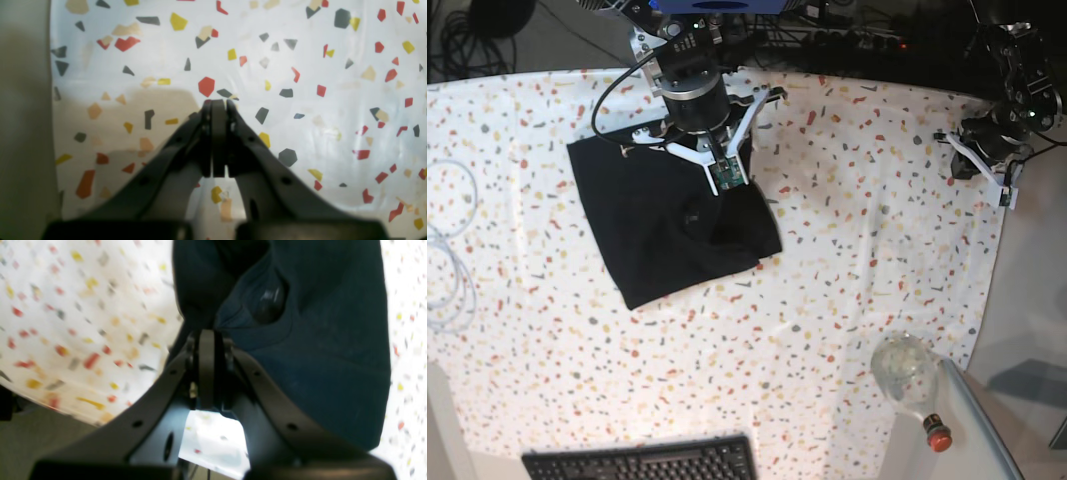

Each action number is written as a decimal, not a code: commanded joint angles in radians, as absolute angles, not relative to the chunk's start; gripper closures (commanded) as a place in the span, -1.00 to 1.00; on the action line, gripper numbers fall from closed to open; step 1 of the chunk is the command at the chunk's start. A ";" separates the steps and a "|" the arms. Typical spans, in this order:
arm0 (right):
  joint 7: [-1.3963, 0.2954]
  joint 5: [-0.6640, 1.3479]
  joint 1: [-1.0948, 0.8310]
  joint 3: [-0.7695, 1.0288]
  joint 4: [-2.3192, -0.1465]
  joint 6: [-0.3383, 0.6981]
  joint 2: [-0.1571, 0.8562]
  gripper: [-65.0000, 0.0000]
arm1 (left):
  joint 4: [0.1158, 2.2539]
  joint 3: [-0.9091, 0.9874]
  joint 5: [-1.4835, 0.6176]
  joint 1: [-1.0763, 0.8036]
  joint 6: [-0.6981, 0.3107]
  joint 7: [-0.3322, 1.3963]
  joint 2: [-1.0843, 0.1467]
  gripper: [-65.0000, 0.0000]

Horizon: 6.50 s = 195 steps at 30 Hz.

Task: Layout the t-shirt on the table in an organized manner, then fold the t-shirt properly
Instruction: 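Drag the folded shirt with the right gripper to square it, then grasp the folded shirt's sides with both grippers, then rotate the folded shirt with the left gripper to align it, then pat the folded shirt square with both grippers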

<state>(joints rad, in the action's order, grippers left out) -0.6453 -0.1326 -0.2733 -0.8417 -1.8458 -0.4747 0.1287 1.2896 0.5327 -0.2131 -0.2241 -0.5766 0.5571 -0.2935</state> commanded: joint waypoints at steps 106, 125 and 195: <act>-0.615 0.177 -0.248 0.090 -1.759 -0.450 0.236 0.29 | 0.788 -1.118 -0.165 0.608 -0.455 0.444 -0.018 1.00; -0.615 0.177 -0.302 0.140 -1.751 -0.450 0.220 0.29 | 0.657 -1.130 0.076 0.636 -0.453 0.248 0.127 1.00; -0.461 0.179 -0.414 0.056 -1.607 0.137 0.079 1.00 | 1.415 -0.294 0.076 -0.085 -0.526 0.406 -0.039 1.00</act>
<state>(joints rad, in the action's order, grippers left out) -0.4706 0.1795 -0.4137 0.0525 -1.5867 0.1390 0.0765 1.3895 -0.2962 0.0895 -0.0990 -0.5240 0.4309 -0.0422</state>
